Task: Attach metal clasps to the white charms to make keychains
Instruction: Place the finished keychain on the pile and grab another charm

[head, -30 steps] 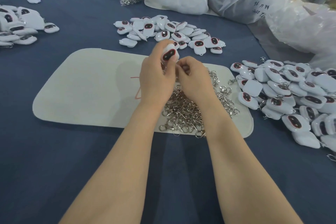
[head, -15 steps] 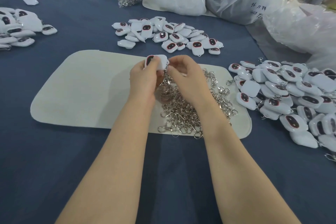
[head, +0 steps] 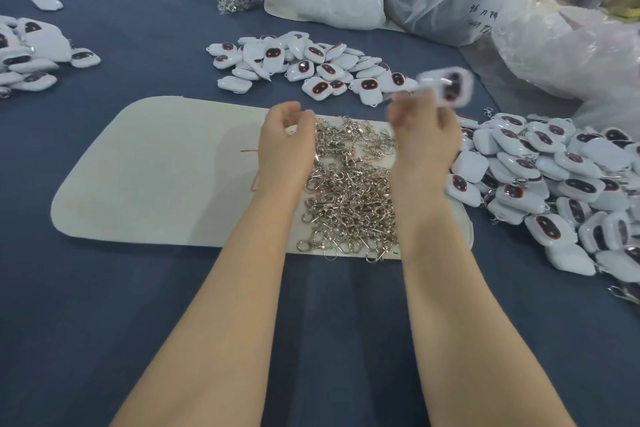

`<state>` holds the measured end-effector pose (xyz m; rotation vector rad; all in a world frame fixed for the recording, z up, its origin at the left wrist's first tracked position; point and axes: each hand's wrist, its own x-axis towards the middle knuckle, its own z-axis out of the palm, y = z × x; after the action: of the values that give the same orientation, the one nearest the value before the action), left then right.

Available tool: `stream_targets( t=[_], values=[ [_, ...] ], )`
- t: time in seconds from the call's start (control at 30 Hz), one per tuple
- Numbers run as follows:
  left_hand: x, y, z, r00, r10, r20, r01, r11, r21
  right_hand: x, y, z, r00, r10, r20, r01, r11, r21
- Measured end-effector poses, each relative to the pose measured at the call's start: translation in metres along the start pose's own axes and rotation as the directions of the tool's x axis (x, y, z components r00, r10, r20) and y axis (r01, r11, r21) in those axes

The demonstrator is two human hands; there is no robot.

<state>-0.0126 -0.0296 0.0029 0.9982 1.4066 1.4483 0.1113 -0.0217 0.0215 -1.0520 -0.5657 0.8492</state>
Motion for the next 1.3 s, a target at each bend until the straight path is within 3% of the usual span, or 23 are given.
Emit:
stream_targets(
  t=[0.03,0.07,0.1,0.17,0.23,0.3,0.4,0.5,0.6,0.83,0.97,1.13,1.2,1.3],
  values=[
    [0.001,-0.001,-0.001,1.0,-0.019,-0.02,0.019,1.0,-0.002,0.004,-0.004,-0.005,0.999,0.046,-0.025,-0.038,0.966,0.255],
    [0.002,-0.002,-0.001,0.999,-0.035,-0.037,0.035,0.999,-0.007,0.008,-0.006,-0.009,0.997,0.077,-0.032,-0.06,0.927,0.369],
    [0.003,-0.003,-0.001,0.998,-0.047,-0.049,0.046,0.999,-0.013,0.008,-0.006,-0.011,0.994,0.106,-0.032,-0.087,0.922,0.377],
    [0.003,-0.003,0.0,0.996,-0.057,-0.061,0.056,0.998,-0.026,0.004,0.002,-0.007,0.99,0.135,-0.037,-0.124,0.967,0.221],
    [0.003,-0.004,0.0,0.994,-0.062,-0.09,0.058,0.997,-0.041,-0.005,0.012,0.004,0.998,0.065,0.005,-0.064,0.991,-0.114],
    [0.004,-0.004,-0.001,0.986,-0.081,-0.144,0.072,0.995,-0.068,-0.007,0.019,0.016,0.99,-0.048,0.13,0.105,0.874,-0.474],
    [0.006,-0.004,-0.001,0.971,-0.11,-0.213,0.088,0.99,-0.111,0.002,0.027,0.038,0.928,-0.028,0.372,0.321,0.567,-0.758],
    [0.002,-0.005,0.002,0.967,-0.052,-0.248,0.033,0.996,-0.078,0.018,0.045,0.062,0.891,0.069,0.449,0.397,0.36,-0.844],
    [0.001,-0.009,0.006,0.963,-0.031,-0.267,0.016,0.998,-0.059,0.028,0.062,0.082,0.909,0.132,0.395,0.362,0.219,-0.906],
    [0.004,-0.008,0.006,0.959,-0.066,-0.276,0.054,0.997,-0.052,0.049,0.08,0.105,0.916,0.178,0.36,0.355,0.058,-0.933],
    [0.002,-0.008,0.007,0.966,-0.064,-0.251,0.053,0.997,-0.052,0.048,0.086,0.107,0.948,0.034,0.317,0.314,0.075,-0.946],
    [0.003,-0.009,0.008,0.966,-0.057,-0.251,0.039,0.997,-0.073,0.043,0.072,0.104,0.943,0.067,0.325,0.32,0.082,-0.944],
    [0.001,-0.009,0.008,0.969,-0.024,-0.245,0.011,0.998,-0.055,0.041,0.055,0.098,0.928,0.086,0.361,0.334,0.233,-0.913],
    [-0.001,-0.006,0.01,0.975,0.025,-0.221,-0.034,0.999,-0.033,0.028,0.024,0.079,0.886,0.108,0.451,0.296,0.616,-0.73]
  ],
)
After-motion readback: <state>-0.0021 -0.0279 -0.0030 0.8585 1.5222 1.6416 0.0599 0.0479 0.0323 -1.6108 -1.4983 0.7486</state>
